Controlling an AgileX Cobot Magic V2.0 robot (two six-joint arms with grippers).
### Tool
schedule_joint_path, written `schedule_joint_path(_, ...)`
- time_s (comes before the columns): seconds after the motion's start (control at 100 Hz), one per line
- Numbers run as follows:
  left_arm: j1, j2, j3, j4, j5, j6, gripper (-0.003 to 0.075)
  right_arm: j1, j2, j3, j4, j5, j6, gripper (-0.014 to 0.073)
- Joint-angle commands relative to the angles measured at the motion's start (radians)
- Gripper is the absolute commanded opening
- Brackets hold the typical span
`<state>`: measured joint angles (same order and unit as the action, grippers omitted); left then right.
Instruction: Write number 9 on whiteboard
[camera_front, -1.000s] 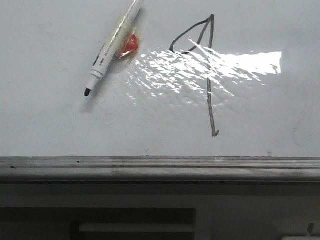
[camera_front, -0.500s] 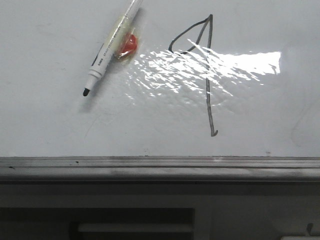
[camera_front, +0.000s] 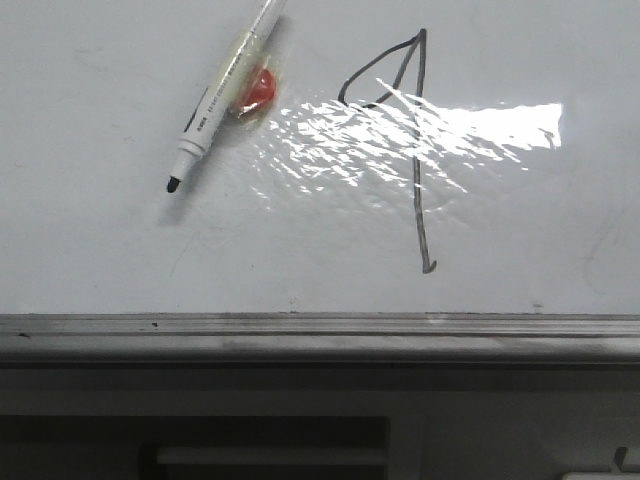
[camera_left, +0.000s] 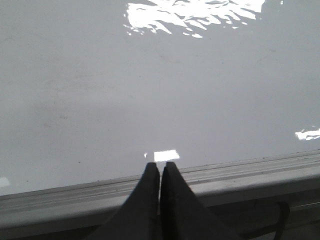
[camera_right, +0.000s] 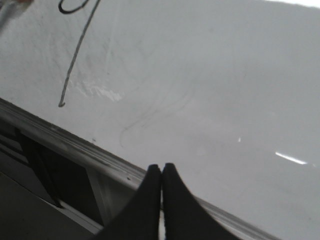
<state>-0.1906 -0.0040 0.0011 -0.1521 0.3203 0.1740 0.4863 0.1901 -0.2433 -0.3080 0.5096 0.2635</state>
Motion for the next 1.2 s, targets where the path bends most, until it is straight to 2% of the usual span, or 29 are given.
schedule_joint_path(0.0, 0.005, -0.026, 0.019, -0.006, -0.067, -0.01, -0.002, -0.103, 0.013, 0.024, 0.109, -0.177, -0.147, -0.0061)
schedule_joint_path(0.13, 0.005, -0.026, 0.019, -0.006, -0.067, -0.01, -0.002, -0.191, 0.013, 0.078, 0.164, -0.227, -0.188, -0.0061)
schedule_joint_path(0.31, 0.005, -0.026, 0.019, -0.006, -0.067, -0.01, -0.002, -0.224, -0.018, 0.125, 0.176, -0.155, -0.188, -0.0061)
schedule_joint_path(0.6, 0.005, -0.026, 0.019, -0.006, -0.067, -0.01, -0.002, -0.327, -0.107, 0.204, 0.246, -0.188, -0.188, -0.0061)
schedule_joint_path(0.8, 0.005, -0.026, 0.019, -0.006, -0.067, -0.01, -0.002, -0.333, -0.163, 0.285, 0.253, -0.269, -0.188, -0.0061)
schedule_joint_path(0.9, 0.005, -0.026, 0.019, -0.006, -0.067, -0.01, -0.002, -0.333, -0.194, 0.283, 0.253, -0.222, -0.188, -0.0061)
schedule_joint_path(1.19, 0.005, -0.026, 0.019, -0.006, -0.067, -0.01, -0.002, -0.333, -0.217, 0.283, 0.253, -0.222, -0.188, -0.0061)
